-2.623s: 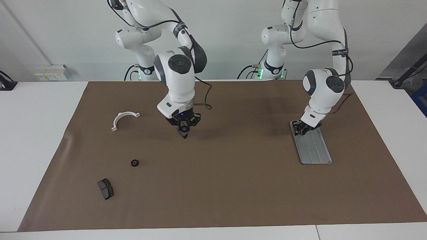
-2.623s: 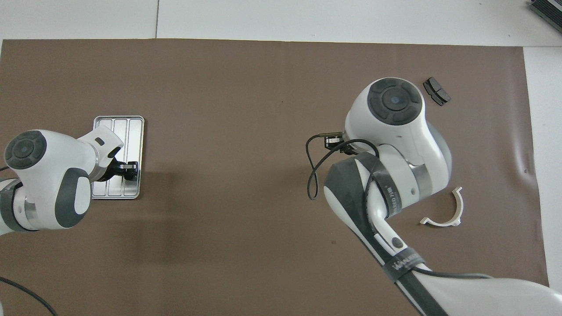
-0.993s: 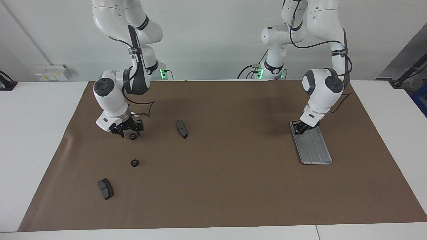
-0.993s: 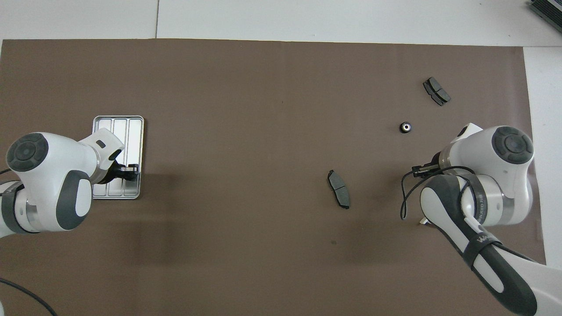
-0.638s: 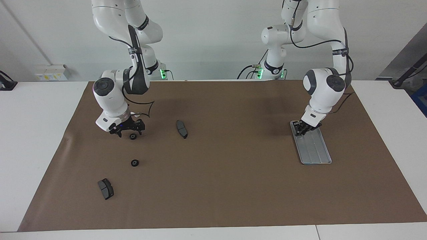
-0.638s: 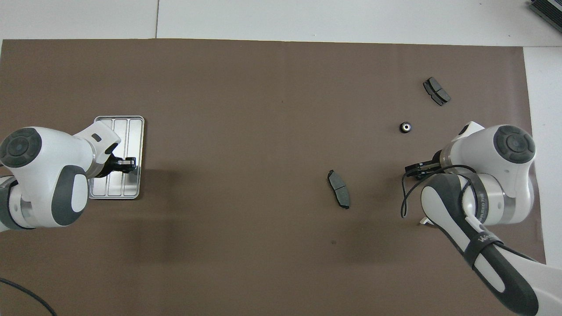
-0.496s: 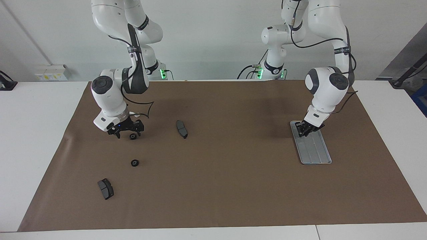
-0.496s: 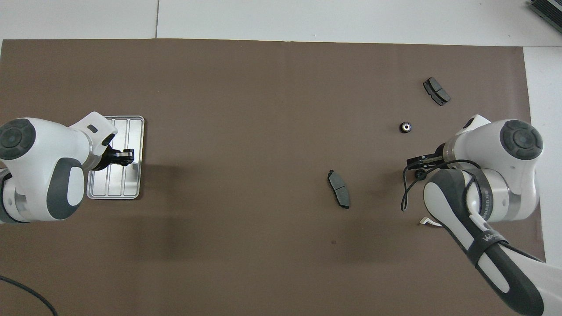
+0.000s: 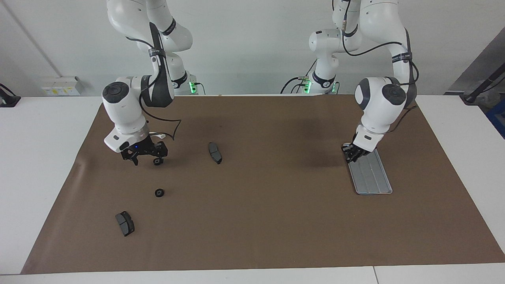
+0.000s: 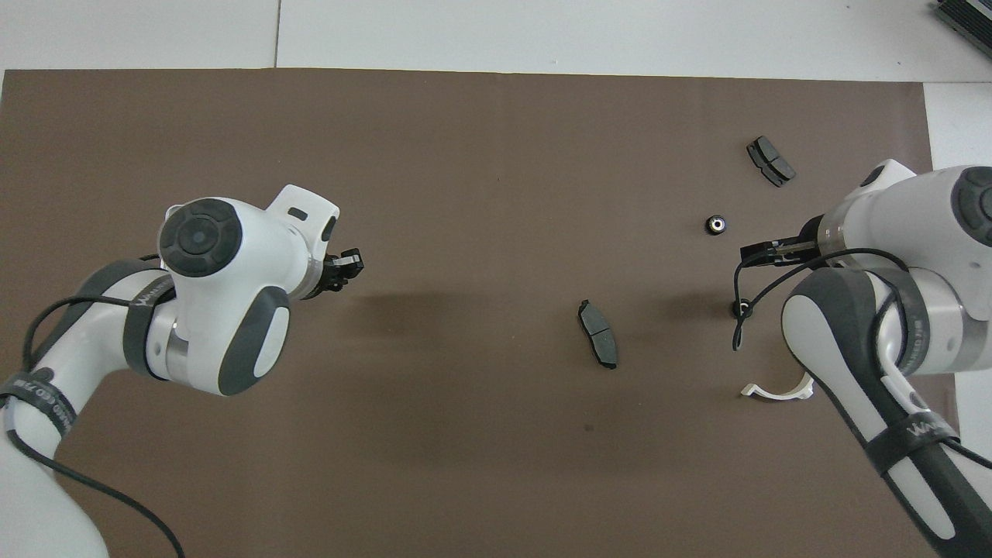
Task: Place bearing gear from tray to pile
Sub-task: 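Carry the third bearing with the left gripper to the center and release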
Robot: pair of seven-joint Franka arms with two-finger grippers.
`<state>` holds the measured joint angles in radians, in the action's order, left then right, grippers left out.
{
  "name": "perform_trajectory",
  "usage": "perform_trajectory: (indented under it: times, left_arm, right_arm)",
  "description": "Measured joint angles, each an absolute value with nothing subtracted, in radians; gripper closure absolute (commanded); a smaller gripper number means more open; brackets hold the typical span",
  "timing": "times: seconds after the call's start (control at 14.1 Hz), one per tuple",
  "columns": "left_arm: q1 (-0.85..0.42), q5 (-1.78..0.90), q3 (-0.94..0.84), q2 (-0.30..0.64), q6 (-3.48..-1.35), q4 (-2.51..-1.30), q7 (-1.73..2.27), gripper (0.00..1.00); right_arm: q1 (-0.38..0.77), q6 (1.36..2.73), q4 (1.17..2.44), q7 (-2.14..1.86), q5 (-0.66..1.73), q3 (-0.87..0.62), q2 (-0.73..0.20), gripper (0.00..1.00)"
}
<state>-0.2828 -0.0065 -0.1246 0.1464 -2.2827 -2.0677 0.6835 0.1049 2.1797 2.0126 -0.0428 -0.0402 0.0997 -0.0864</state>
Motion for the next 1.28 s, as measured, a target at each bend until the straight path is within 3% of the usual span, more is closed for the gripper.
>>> perform_trajectory:
  times: [0.35, 0.64, 1.06, 1.28]
  left_arm:
    - [-0.512, -0.007, -0.127, 0.150, -2.285, -2.030, 1.005, 0.86]
    - [-0.596, -0.051, -0.126, 0.179, -2.286, -1.943, 1.102, 0.84]
    - [-0.608, -0.072, -0.118, 0.207, -2.286, -1.870, 1.130, 0.57]
    - [-0.608, -0.081, -0.112, 0.221, -2.286, -1.844, 1.135, 0.55]
  right_arm:
    - [0.153, 2.011, 1.899, 0.026, 0.009, 0.078, -0.078, 0.00]
    - [0.239, 1.997, 1.876, 0.150, 0.032, 0.074, -0.093, 0.00]
    - [0.270, 2.026, 1.874, 0.195, 0.032, 0.076, -0.136, 0.00]
    - [0.270, 2.026, 1.874, 0.195, 0.032, 0.076, -0.136, 0.00]
